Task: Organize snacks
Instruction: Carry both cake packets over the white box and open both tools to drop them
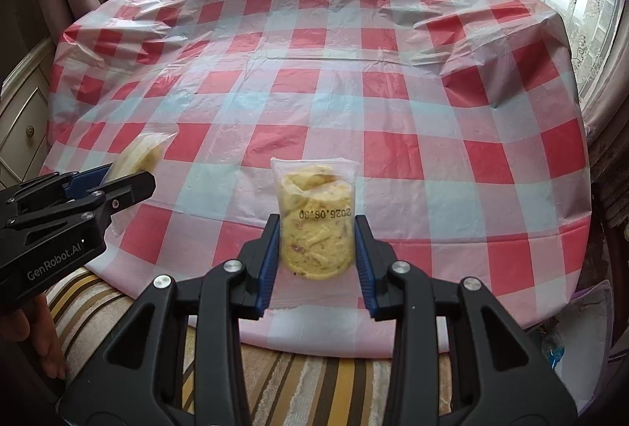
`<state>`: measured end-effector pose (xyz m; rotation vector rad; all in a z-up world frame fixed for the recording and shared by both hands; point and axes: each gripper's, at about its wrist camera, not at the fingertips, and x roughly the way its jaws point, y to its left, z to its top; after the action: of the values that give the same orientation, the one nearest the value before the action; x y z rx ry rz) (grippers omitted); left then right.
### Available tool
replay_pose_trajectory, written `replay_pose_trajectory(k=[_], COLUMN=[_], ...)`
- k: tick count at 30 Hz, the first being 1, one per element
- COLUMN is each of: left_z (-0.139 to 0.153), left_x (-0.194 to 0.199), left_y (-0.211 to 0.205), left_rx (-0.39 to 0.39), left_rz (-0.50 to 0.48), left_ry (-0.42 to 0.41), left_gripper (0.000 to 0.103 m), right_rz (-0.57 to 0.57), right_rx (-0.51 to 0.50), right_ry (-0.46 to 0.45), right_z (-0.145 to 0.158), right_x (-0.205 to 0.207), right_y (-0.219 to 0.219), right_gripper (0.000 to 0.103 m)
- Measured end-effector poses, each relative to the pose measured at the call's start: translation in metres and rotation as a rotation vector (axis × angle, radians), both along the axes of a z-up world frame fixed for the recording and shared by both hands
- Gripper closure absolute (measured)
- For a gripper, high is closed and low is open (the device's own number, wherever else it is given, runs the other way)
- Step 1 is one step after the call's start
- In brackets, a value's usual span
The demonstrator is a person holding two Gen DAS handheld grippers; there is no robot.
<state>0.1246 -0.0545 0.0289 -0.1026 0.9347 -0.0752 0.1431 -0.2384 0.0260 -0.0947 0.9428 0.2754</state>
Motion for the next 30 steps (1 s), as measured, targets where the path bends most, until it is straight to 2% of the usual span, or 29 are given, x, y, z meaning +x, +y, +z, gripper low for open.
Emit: replay_pose_trajectory(k=[7, 15, 24, 30], left_z=[0.010, 0.015, 0.016, 0.010], left_x=[-0.017, -0.034, -0.055, -0.071], left_y=[-0.038, -0.084, -0.144, -0.194], left_rx=[0.012, -0.010, -0.015, -0.042], left_rz=[-0.079, -0.191, -0.333, -0.451], left_ry=[-0.014, -0.006, 0.017, 0.069], left_gripper=[0.067, 0.067, 0.067, 0.067], right_rz=[-0.052, -0.140, -0.307, -0.414], right_rx=[-0.007, -0.010, -0.024, -0.026], right_ry=[-0.017, -0.019, 0.003, 0.023], right_z=[0.009, 0.013, 0.008, 0.001], right_x=[-0.023, -0.052, -0.090, -0.117], right_y=[-0.034, -0.085, -0.166, -0.212], right_gripper=[0.064, 0.064, 0.064, 0.064])
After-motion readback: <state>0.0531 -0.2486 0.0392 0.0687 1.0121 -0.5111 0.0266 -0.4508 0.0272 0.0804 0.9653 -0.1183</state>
